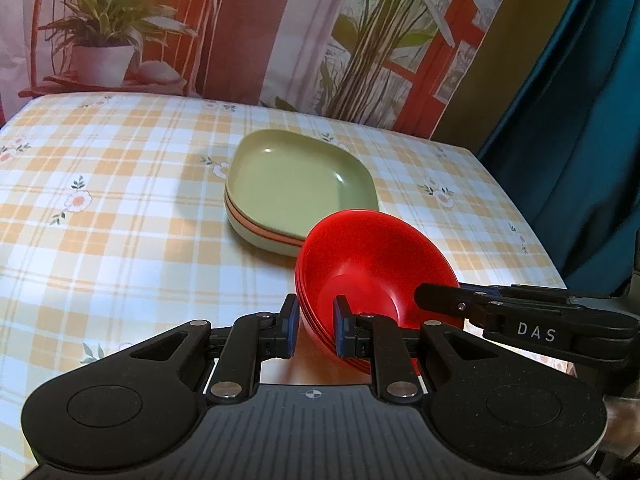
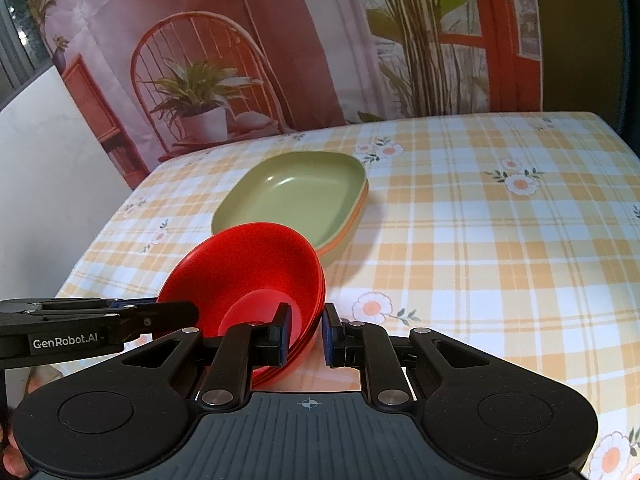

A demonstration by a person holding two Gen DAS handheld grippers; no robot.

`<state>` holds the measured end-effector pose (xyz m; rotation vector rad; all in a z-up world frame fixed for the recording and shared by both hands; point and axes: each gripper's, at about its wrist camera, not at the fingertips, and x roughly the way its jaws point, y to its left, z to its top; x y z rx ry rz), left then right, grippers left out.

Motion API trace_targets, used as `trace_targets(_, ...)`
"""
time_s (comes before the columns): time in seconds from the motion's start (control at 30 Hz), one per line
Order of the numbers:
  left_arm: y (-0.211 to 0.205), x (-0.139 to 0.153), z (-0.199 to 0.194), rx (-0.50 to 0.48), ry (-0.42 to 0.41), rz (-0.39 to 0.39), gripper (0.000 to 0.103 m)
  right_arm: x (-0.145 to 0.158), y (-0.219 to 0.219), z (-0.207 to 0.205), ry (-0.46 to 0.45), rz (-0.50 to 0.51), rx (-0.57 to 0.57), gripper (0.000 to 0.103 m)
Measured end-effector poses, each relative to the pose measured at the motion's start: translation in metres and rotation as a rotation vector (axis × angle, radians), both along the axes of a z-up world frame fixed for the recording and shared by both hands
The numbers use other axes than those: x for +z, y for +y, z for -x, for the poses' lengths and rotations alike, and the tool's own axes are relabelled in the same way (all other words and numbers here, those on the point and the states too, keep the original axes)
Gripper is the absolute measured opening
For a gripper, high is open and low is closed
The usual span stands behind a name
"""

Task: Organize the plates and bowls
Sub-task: 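Lift the red bowls with both grippers and carry them over the dish stack, then lower the red bowls into the top green dish with both grippers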

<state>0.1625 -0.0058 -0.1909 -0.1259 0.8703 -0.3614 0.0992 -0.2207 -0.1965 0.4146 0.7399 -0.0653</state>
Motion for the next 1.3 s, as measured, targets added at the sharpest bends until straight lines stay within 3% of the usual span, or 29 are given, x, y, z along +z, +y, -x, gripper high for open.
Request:
trace_targets(0.6, 0.004, 0.023, -0.016, 0.017, -0.064, -0.014, 0.019, 0.015, -0.01, -0.024, -0.027, -0.038, -0.011, 0.015)
trace_targets(0.93, 0.006, 0.025, -0.017, 0.028, -0.066, -0.003, 0.019, 0.017, -0.009, -0.026, -0.034, -0.038, -0.015, 0.016)
trace_targets(1.3, 0.006, 0.041, -0.03, 0.03, -0.125, -0.01, 0.019, 0.032, -0.011, -0.044, -0.068, -0.014, -0.008, 0.016)
